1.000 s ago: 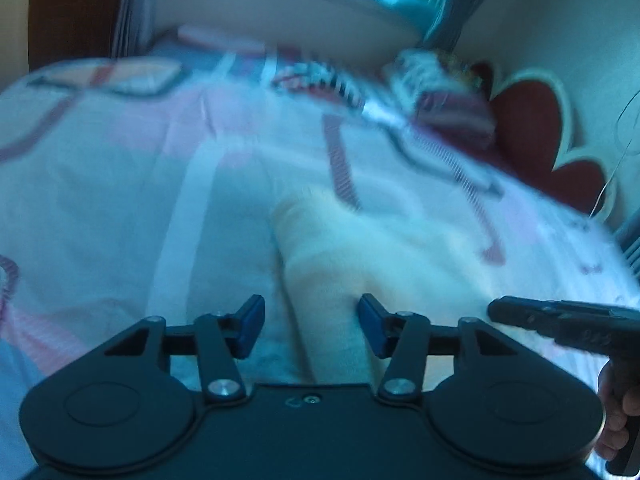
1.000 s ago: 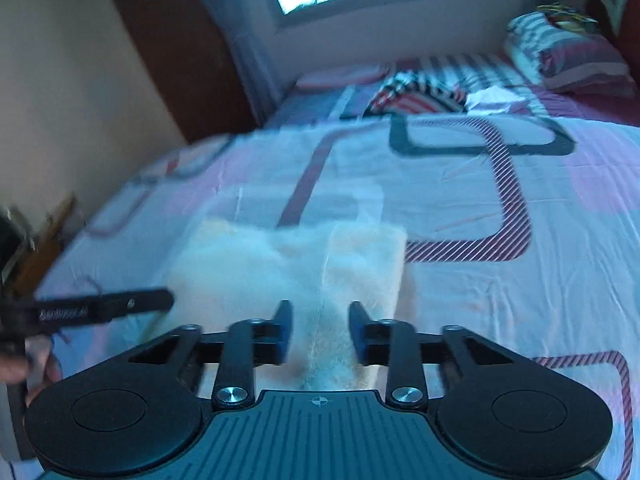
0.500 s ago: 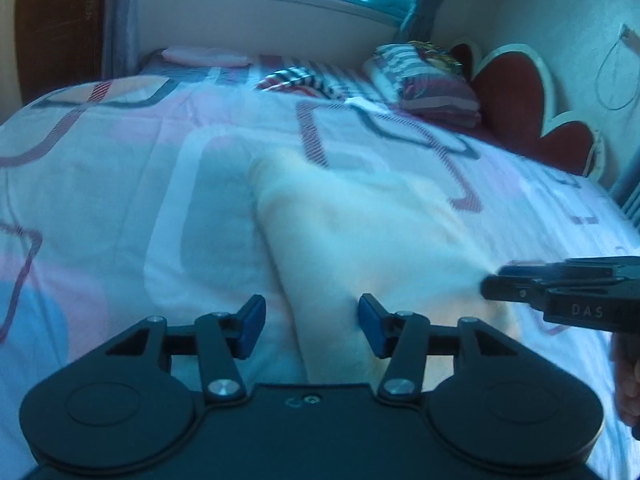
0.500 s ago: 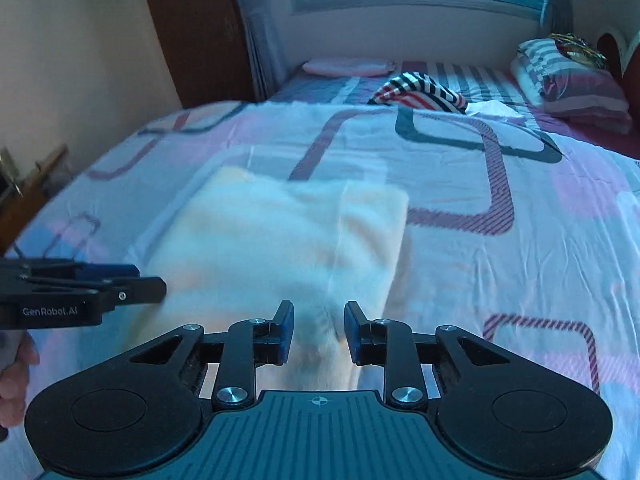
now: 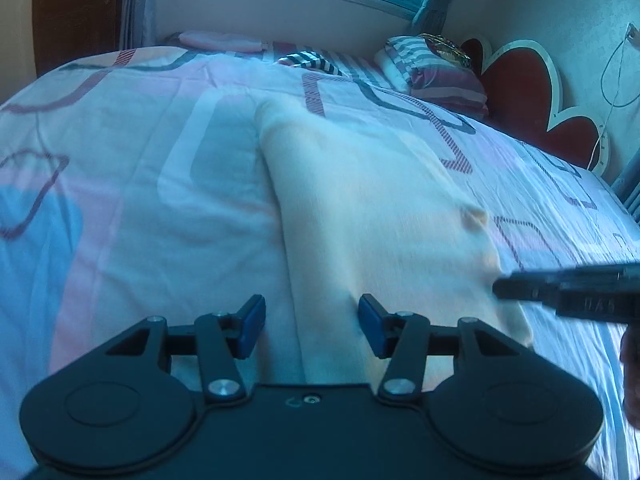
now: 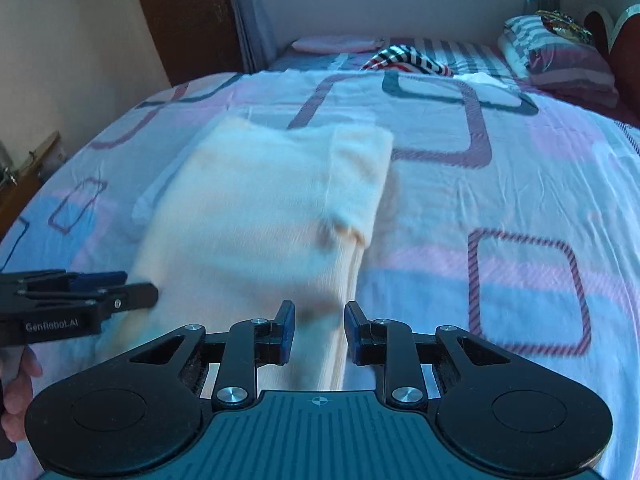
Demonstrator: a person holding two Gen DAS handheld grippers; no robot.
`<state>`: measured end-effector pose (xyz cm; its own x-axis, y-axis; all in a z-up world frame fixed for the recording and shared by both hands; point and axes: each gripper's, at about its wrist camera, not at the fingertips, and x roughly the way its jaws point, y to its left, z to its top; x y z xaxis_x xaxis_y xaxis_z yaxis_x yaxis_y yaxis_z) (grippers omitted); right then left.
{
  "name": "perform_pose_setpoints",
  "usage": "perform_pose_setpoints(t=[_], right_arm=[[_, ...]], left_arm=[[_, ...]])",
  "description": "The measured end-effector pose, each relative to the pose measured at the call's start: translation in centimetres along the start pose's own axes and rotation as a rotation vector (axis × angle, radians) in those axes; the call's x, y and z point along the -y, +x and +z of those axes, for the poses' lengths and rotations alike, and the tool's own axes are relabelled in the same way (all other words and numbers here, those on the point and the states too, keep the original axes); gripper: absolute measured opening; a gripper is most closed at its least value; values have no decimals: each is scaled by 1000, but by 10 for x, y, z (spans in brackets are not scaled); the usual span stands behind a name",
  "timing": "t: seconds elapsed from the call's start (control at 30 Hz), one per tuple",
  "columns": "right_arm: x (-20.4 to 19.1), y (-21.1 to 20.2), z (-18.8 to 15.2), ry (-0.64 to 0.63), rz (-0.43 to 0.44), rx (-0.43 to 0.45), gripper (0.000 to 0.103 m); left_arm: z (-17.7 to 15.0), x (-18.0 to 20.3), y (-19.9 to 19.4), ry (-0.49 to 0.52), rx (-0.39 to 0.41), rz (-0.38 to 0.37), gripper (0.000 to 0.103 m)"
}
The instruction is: Fold small clothes
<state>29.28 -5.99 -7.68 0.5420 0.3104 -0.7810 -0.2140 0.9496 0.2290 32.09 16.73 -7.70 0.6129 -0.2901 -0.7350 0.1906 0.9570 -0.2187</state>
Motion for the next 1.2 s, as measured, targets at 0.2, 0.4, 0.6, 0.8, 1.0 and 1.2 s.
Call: perform_pose_setpoints(t=[0.2, 0.4, 0.6, 0.8, 1.0, 1.2], right_arm=[[8, 1, -22, 50, 10, -9, 27], [7, 4, -21, 57, 14, -21, 27], [7, -33, -28, 63, 21, 26, 33], [5, -85, -54, 54, -19, 111, 99], [-4, -137, -86, 22, -47, 146, 103], [-23, -195, -127, -12, -44, 225, 103]], left_arm=[[-17, 4, -11, -2, 0, 44, 55], [-24, 12, -15, 25, 6, 93, 60], [-33, 31, -42, 44, 69, 157, 87], [-64, 63, -98, 72, 237, 245, 102], [-95, 88, -155, 62, 359, 268, 102], [-119, 113, -205, 72, 406, 266, 102]])
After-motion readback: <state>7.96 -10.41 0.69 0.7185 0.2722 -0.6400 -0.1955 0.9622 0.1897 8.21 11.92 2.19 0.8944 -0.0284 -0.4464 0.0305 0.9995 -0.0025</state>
